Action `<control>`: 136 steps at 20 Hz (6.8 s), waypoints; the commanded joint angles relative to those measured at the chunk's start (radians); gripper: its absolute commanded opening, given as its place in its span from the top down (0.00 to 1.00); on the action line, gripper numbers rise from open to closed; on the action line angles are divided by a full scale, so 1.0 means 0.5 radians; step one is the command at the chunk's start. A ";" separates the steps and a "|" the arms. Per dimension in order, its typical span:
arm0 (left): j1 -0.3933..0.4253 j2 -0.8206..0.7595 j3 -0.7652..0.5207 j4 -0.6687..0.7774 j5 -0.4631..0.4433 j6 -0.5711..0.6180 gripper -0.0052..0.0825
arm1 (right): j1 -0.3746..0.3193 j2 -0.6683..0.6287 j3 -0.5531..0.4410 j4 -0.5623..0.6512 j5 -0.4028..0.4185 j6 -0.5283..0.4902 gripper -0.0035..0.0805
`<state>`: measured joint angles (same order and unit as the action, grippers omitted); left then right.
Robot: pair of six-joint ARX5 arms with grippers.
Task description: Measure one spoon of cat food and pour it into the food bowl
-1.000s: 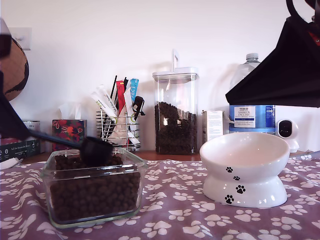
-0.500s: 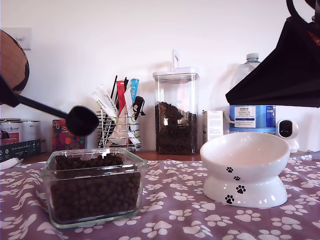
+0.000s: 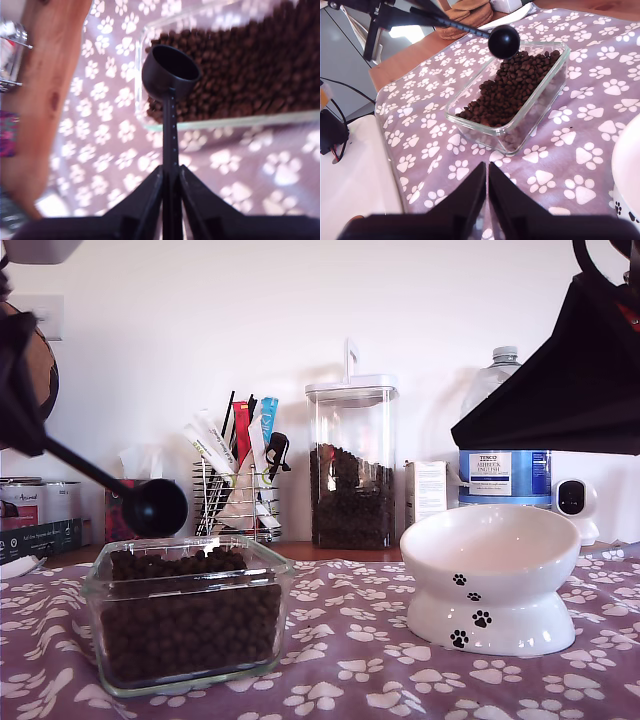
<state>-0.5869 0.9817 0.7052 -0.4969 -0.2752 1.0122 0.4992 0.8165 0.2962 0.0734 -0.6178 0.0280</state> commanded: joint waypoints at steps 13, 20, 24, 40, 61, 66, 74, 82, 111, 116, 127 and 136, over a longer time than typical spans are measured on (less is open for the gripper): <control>-0.312 0.340 0.008 0.426 -0.571 0.776 0.97 | 0.009 0.008 -0.024 0.007 -0.023 0.018 0.97; -0.253 0.429 0.008 0.395 -0.514 0.858 0.97 | 0.009 0.008 -0.024 0.007 -0.023 0.018 0.97; -0.230 0.485 0.008 0.407 -0.508 0.925 0.97 | 0.009 0.009 -0.024 0.007 -0.024 0.018 0.97; -0.359 0.484 0.008 -0.008 -0.214 0.584 0.97 | 0.009 0.009 -0.024 -0.005 -0.023 0.018 0.97; -0.242 0.482 0.008 -0.374 0.210 -0.520 0.97 | 0.040 0.009 -0.024 -0.014 -0.073 0.019 0.97; -0.161 0.483 0.008 -0.365 0.258 -0.805 0.97 | 0.115 0.009 -0.024 -0.024 -0.095 0.017 0.97; -0.014 0.483 0.008 -0.370 0.459 -1.125 0.97 | 0.140 0.009 -0.024 -0.024 -0.128 0.016 0.97; 0.245 0.484 0.008 -0.372 0.750 -1.307 0.97 | 0.140 0.008 -0.024 -0.024 -0.129 0.016 0.97; 0.617 0.472 0.008 -0.333 1.571 -1.502 0.97 | 0.140 0.006 -0.024 -0.022 -0.127 -0.007 0.97; 0.684 0.378 0.010 -0.285 1.642 -1.503 0.97 | 0.138 -0.101 -0.024 -0.033 0.047 -0.007 0.97; 0.685 0.323 0.012 -0.191 1.783 -1.505 0.97 | 0.023 -0.451 -0.021 -0.459 0.951 0.038 0.97; 0.668 0.323 0.018 -0.021 1.957 -1.580 0.97 | 0.022 -0.453 -0.005 -0.552 0.922 0.034 0.97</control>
<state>-0.2481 1.1461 0.7326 -0.5217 0.6926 0.2291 0.5110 0.5888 0.2962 -0.2073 -0.1535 0.0444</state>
